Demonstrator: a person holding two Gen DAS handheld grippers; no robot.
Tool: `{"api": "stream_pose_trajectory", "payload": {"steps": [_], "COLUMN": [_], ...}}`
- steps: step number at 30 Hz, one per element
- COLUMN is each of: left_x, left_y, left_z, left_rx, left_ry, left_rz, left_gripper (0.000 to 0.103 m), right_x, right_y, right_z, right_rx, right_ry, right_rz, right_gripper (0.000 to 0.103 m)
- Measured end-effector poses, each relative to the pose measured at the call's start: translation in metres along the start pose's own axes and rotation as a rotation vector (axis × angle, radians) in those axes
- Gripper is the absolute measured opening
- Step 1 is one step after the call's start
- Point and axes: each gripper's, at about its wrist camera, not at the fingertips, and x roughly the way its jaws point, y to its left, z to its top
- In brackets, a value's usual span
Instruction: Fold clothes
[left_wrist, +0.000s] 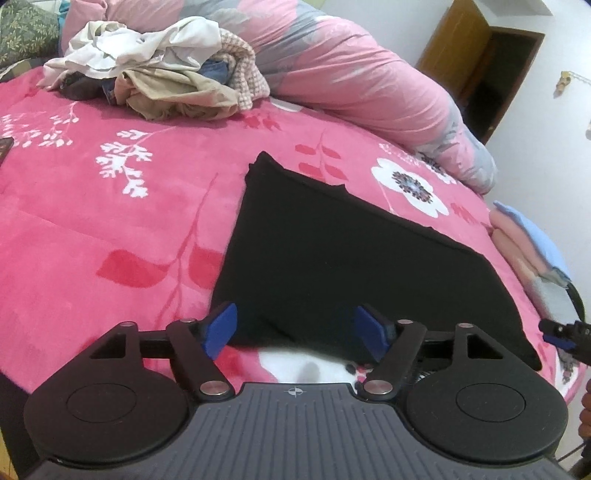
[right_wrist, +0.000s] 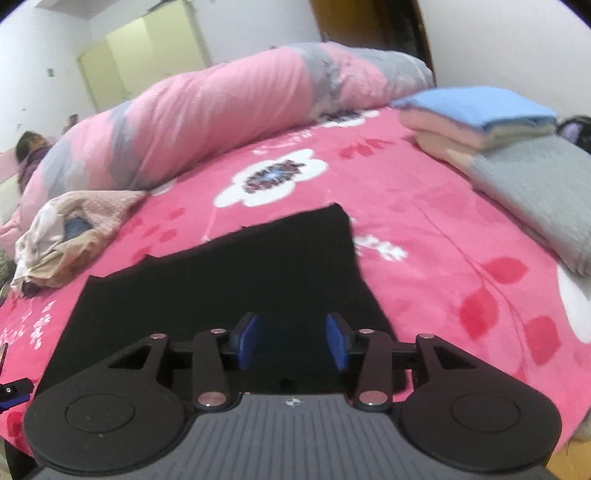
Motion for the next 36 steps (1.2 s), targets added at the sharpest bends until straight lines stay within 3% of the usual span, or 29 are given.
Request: {"api": "stream_pose_trajectory", "payload": {"steps": [4, 5, 6, 10, 12, 30, 36], "left_x": [-0.008, -0.009, -0.010, -0.012, -0.012, -0.007, -0.003], "left_y": [-0.003, -0.004, -0.005, -0.013, -0.014, -0.016, -0.014], "left_z": [-0.001, -0.001, 0.000, -0.001, -0.002, -0.005, -0.005], "left_rx": [-0.011, -0.010, -0.009, 0.016, 0.023, 0.022, 0.019], "left_ry": [-0.010, -0.012, -0.014, -0.021, -0.018, -0.002, 0.004], "left_rz": [0.010, 0.011, 0.013, 0.031, 0.038, 0.119, 0.141], "left_gripper": [0.086, 0.087, 0.091, 0.098, 0.099, 0.103, 0.103], "right_x": [-0.005, -0.006, -0.006, -0.010, -0.010, 0.004, 0.009], "right_y": [0.013, 0.016, 0.019, 0.030, 0.036, 0.080, 0.082], "right_z": [0.004, 0.004, 0.004, 0.002, 0.001, -0.011, -0.013], "right_rx": [-0.016, -0.020, -0.026, -0.056, -0.072, -0.234, -0.209], "right_ry": [-0.019, -0.020, -0.021, -0.058, -0.066, -0.101, -0.125], "right_rz": [0.033, 0.039, 0.042, 0.046, 0.041, -0.088, -0.113], "right_gripper": [0.051, 0.055, 0.069, 0.083, 0.102, 0.103, 0.103]}}
